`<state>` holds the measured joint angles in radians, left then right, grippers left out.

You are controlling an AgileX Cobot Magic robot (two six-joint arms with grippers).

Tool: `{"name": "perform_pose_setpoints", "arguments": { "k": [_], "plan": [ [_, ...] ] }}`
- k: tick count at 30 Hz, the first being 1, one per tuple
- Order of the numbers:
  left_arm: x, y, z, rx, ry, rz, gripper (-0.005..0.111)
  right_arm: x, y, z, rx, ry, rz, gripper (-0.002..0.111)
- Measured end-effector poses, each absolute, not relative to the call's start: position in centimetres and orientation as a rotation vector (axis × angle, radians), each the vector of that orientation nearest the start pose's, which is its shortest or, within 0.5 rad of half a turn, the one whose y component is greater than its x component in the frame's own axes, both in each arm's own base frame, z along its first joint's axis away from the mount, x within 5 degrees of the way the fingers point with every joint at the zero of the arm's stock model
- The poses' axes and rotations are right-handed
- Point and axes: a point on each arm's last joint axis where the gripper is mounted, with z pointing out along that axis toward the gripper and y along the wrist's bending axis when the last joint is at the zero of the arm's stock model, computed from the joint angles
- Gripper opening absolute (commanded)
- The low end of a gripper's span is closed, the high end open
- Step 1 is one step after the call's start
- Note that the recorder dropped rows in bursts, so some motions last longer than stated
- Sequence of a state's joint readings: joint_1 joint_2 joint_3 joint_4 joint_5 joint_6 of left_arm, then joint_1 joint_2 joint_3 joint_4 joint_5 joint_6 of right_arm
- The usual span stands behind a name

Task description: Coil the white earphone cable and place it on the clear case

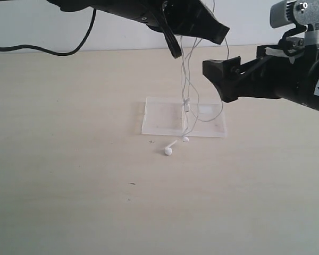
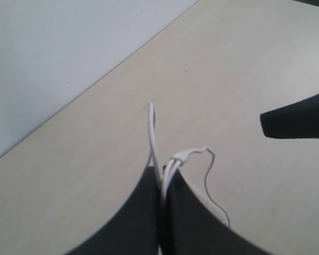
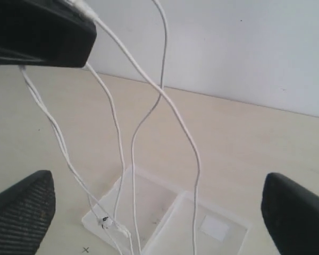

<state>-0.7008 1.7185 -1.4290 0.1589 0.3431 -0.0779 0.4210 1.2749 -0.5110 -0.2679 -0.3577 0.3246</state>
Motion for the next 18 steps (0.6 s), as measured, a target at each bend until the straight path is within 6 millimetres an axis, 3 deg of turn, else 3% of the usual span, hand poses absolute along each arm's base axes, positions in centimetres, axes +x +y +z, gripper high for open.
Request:
{"name": "perform_pose_setpoints", "arguments": {
  "k": [9,18],
  "plan": [
    [31.5,-25.9,32.1,0.769,1.984,-0.321,0.0,23.3,12.9,21.0,-0.498,1.875,0.447,0.101],
    [31.5,-25.9,32.1,0.769,1.984,-0.321,0.0,24.1,13.5,20.3,-0.46,1.807,0.426,0.101]
  ]
}}
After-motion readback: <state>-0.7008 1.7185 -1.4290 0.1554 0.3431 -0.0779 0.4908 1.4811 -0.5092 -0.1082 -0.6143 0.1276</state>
